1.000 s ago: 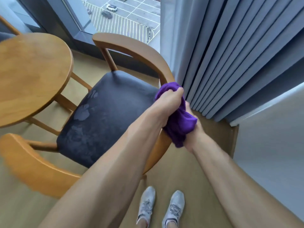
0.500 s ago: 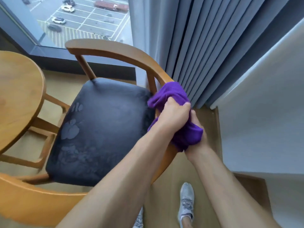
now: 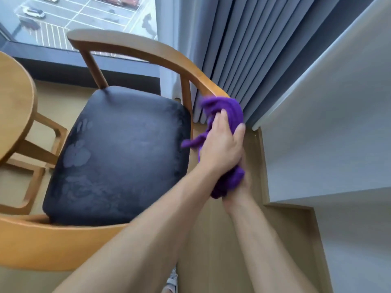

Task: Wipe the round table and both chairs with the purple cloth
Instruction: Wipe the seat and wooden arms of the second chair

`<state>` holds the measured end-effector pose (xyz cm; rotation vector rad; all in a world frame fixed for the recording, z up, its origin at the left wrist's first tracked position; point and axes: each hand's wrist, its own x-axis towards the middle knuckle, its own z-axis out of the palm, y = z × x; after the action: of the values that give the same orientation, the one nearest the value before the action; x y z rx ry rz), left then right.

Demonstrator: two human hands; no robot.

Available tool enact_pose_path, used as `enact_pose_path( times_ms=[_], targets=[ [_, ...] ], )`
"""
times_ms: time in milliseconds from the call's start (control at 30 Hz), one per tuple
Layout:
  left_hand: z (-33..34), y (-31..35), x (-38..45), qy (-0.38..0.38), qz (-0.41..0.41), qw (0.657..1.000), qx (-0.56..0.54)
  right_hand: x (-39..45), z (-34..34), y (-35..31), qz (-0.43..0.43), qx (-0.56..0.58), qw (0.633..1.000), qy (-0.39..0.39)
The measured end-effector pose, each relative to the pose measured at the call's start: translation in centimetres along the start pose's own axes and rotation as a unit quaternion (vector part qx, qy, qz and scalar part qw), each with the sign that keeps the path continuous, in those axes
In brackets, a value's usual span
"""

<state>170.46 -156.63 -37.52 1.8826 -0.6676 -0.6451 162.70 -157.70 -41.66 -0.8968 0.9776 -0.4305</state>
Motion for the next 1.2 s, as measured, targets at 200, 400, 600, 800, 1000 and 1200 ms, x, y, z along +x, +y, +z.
enact_pose_path(
  times_ms=[200, 400, 600, 800, 1000, 1200],
  targets=[
    [-2.0, -3.9, -3.6, -0.143, -0.101, 0.984, 0.044, -2.4, 1.6, 1.3, -0.115, -0.151, 0.976, 0.110],
    [-2.6, -3.2, -7.7, -0.082, -0.017, 0.996, -0.031, -3.2, 1.2, 5.1, -0.089, -0.094, 0.985, 0.111],
    [-4.2, -6.1, -8.4, -0.174, -0.017, 0.981, 0.089, -7.1, 4.7, 12.8, 0.041, 0.100, 0.985, 0.131],
    [-7.3, -6.2, -11.0, -0.254, 0.019, 0.920, 0.299, -10.0, 8.3, 13.5, -0.030, 0.216, 0.956, 0.198],
    [-9.2, -7.4, -11.4, -0.299, 0.110, 0.867, 0.383, -11.6, 10.1, 14.1, -0.087, 0.190, 0.950, 0.231],
    [-13.8, -10.2, -13.1, -0.308, 0.209, 0.817, 0.441, -14.9, 15.4, 17.3, -0.107, 0.104, 0.923, 0.356]
  ],
)
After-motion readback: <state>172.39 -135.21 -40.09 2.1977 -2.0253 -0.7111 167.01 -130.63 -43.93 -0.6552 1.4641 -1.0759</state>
